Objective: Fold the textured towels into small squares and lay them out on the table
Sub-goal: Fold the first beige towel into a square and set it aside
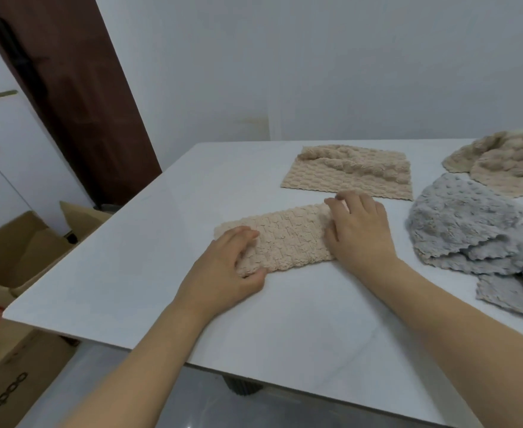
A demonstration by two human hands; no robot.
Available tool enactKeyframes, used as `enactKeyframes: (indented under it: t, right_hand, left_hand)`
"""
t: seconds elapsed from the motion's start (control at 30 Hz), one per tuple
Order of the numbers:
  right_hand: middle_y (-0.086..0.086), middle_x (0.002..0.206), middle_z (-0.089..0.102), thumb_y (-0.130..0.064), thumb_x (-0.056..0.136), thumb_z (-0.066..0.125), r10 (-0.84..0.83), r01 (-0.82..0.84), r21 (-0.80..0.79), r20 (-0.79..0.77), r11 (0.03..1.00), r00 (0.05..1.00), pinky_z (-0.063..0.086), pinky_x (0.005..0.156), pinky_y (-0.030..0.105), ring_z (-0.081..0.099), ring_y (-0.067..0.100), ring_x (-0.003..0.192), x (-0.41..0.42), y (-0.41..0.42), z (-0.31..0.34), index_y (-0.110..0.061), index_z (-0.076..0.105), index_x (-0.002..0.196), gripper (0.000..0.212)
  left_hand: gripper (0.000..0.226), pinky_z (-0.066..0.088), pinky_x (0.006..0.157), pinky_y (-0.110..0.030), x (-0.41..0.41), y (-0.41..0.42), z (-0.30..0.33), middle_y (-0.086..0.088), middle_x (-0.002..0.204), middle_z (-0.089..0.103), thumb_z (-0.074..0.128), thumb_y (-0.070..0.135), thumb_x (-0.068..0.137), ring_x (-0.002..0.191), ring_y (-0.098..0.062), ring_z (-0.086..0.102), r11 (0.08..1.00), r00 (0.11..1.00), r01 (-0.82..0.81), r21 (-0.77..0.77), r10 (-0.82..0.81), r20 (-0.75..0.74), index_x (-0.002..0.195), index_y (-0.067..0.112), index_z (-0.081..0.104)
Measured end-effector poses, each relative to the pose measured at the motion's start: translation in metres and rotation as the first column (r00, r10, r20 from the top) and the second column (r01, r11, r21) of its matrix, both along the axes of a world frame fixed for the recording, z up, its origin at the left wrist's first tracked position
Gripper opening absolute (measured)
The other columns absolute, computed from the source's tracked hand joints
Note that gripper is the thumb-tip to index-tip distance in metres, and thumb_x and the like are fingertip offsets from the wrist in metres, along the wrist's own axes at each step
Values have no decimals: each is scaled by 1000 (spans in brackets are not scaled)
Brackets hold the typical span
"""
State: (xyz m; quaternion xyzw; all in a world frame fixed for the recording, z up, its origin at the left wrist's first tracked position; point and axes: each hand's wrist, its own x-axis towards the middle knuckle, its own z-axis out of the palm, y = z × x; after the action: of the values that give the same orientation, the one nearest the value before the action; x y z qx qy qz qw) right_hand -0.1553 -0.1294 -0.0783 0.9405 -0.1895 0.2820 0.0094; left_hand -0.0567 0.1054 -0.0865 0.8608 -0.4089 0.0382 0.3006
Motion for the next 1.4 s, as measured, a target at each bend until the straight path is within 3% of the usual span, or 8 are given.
enactKeyframes:
  t: [0.13,0.43,0.6,0.7,0.93,1.07,1.23,1.4]
  right_hand:
    - [7,131,48,-51,93,33,-147,201,355,-174,913,974,25,102,46,39,31,121,4,36,-3,-18,56,126,52]
    - [7,160,8,-78,84,17,-55,190,297,-408,936,911,-6,115,57,0,26,148,13,31,-7,-17,14,153,92]
    - [-3,162,0,-91,70,16,139,19,307,-483,952,864,-9,116,54,-6,19,149,13,11,4,-29,9,154,105]
    - [-5,162,1,-91,69,16,187,-43,299,-471,953,862,-9,117,51,-6,19,148,1,-3,10,-38,13,151,98]
    - [5,162,-6,-51,100,12,91,74,312,-484,947,871,-4,117,53,-6,25,148,-5,-15,-5,-30,-1,154,59]
    - [0,162,-8,-59,97,17,174,2,322,-516,947,839,-6,118,49,-8,20,149,3,-32,-1,-37,1,153,62]
    - [-6,162,3,-67,91,25,222,-65,340,-448,938,866,-3,119,48,2,14,148,11,-44,-4,-44,12,150,64]
    - [-7,162,7,-68,90,24,210,-79,321,-397,944,893,0,118,50,5,14,148,13,-45,-11,-44,15,150,65]
  left_hand:
    - [46,33,110,-17,-1,-2,3,22,140,49,64,29,85,127,2,46,1000,999,10,-18,-11,-50,131,31,61]
    - [58,29,93,1,11,2,7,9,125,60,47,-10,82,117,-8,54,992,987,-65,-105,48,-157,129,23,59]
    - [24,22,117,-27,-2,4,8,4,108,67,56,16,81,108,-15,58,996,986,-15,88,0,168,103,15,67]
    - [35,47,93,-34,-31,9,13,3,94,63,42,35,78,91,-19,58,970,952,90,226,-150,265,94,14,64]
    - [28,46,82,-22,-5,19,44,13,100,66,62,8,78,90,-3,59,964,969,191,183,-155,-194,99,25,68]
    - [29,37,92,-26,14,13,48,21,113,59,47,22,70,107,-5,51,941,981,186,284,-159,-116,88,38,64]
    - [34,48,70,-19,7,-8,62,2,100,66,47,8,79,65,3,55,966,893,230,117,-162,-419,97,30,65]
    - [66,-19,117,-36,-8,1,56,26,140,23,65,43,64,128,20,18,775,944,327,541,-287,-160,123,50,35]
